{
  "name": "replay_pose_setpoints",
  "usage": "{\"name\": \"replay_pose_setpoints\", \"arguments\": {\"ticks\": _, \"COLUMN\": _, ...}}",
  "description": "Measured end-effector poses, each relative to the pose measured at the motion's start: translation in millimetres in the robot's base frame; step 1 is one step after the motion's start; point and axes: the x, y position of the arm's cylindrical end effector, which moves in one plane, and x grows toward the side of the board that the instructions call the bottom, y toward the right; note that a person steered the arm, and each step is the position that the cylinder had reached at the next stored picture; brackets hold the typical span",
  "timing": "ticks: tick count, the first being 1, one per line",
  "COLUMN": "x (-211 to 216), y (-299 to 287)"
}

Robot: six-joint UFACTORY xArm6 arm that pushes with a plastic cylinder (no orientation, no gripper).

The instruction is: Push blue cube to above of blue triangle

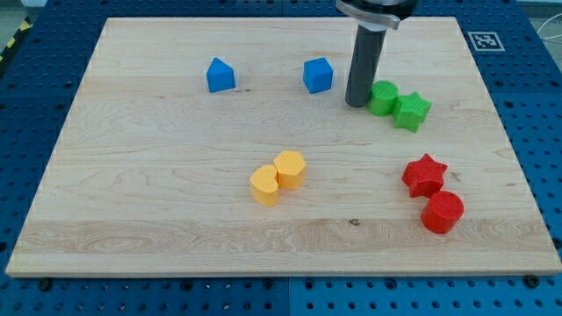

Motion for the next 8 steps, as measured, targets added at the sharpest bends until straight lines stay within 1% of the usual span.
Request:
{"name": "replay_pose_setpoints", "arguments": {"ticks": 3, "x": -1.5, "y": 12.2}}
{"name": "replay_pose_setpoints", "arguments": {"ticks": 4, "x": -26.4, "y": 12.2}}
{"name": "replay_pose_setpoints", "arguments": {"ticks": 5, "x": -36.6, "y": 11.7}}
{"name": "replay_pose_setpoints", "arguments": {"ticks": 6, "x": -36.6, "y": -10.3}}
{"name": "replay_pose_setpoints", "arguments": {"ticks": 8, "x": -37.4, "y": -86.9}}
